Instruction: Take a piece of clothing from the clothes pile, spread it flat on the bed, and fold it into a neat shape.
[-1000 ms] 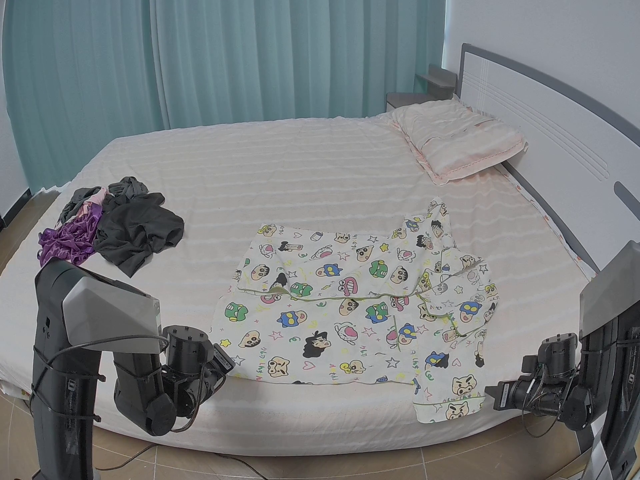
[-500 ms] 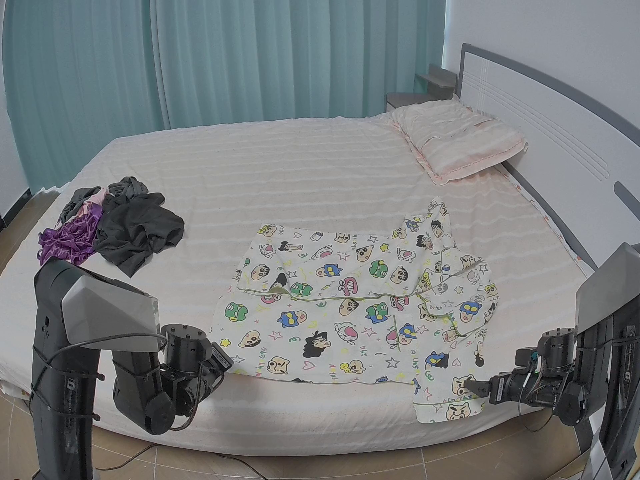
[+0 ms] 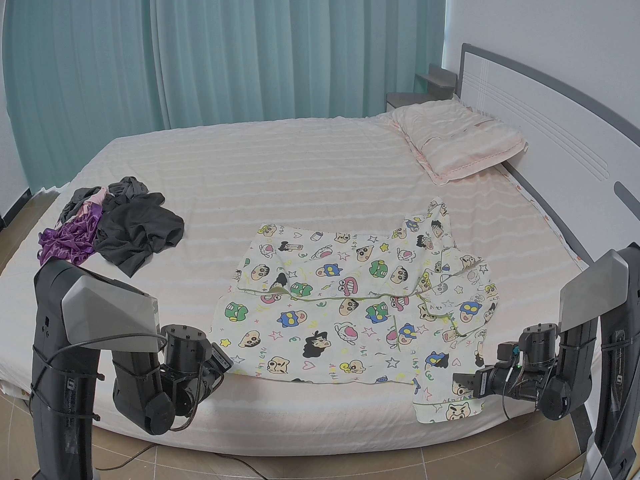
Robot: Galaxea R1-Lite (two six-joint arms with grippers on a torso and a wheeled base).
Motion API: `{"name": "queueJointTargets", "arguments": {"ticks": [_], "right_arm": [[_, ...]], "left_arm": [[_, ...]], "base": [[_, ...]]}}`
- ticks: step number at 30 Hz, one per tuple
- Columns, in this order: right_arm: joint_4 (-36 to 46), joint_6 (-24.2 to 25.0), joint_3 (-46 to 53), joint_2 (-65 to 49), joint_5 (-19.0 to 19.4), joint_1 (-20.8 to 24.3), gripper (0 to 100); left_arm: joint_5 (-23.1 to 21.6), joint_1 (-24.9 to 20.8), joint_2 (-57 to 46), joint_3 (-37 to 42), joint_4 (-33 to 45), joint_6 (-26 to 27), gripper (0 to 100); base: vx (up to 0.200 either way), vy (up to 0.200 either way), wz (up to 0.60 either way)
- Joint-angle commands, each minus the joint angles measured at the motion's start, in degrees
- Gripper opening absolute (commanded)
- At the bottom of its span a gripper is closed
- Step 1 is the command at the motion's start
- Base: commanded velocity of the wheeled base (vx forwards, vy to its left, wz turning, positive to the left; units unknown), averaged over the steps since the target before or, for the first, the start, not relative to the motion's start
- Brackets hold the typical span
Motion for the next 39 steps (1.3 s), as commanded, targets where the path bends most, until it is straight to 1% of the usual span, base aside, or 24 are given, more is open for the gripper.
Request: {"name": "queueJointTargets", "arguments": {"ticks": [1,5,6,8,11,20,25,27,29,30,37,39], "right_arm": [[1.54,0.02,-3.98,-0.45,-0.08,-1.2,0],[2.51,0.37,-7.67,-0.8,-0.69,-2.43,0],[3.92,0.37,-9.6,-1.15,-0.87,-3.66,0],[4.35,0.37,-10.92,-1.86,-0.87,-4.72,0],[4.35,0.37,-13.56,-2.21,-0.87,-5.95,0],[6.11,0.46,-19.01,-2.03,-0.96,-7.0,0],[8.93,0.54,-22.61,-2.12,-1.22,-7.18,0],[9.19,0.54,-23.05,-2.12,-1.31,-7.35,0],[11.65,0.46,-22.52,-2.29,-1.31,-7.62,0],[11.65,0.46,-22.52,-2.29,-1.31,-7.62,100],[12.53,0.63,-20.5,-4.76,-0.6,-13.07,100],[11.65,0.72,-17.6,-6.51,0.45,-15.53,100]], "left_arm": [[0.03,0.08,-0.09,0.0,-0.03,-0.05,0],[0.47,0.08,0.0,-0.17,-0.03,0.04,0],[2.05,0.08,0.17,-0.44,-0.03,0.04,0],[2.67,-0.01,0.17,-0.53,-0.03,0.04,0],[2.67,-0.01,0.17,-0.53,-0.03,0.04,0],[2.75,0.08,0.17,-0.7,-0.03,0.04,0],[2.75,0.08,0.17,-0.79,-0.03,0.04,0],[2.75,0.08,0.26,-0.88,-0.03,0.04,0],[2.75,0.08,0.26,-0.97,-0.03,0.04,0],[2.75,0.08,0.26,-0.97,-0.03,0.04,0],[2.75,-0.01,0.35,-0.97,-0.03,0.04,0],[2.75,-0.01,0.26,-0.97,-0.03,-0.05,0]], "base": [[0.0,0.0,0.0],[0.0,0.0,0.0],[0.0,0.0,0.0],[0.0,0.0,0.0],[0.0,0.0,0.0],[0.0,0.0,0.0],[0.0,0.0,0.0],[0.0,0.0,0.0],[0.0,0.0,0.0],[0.0,0.0,0.0],[0.0,0.0,0.0],[0.0,0.0,0.0]]}}
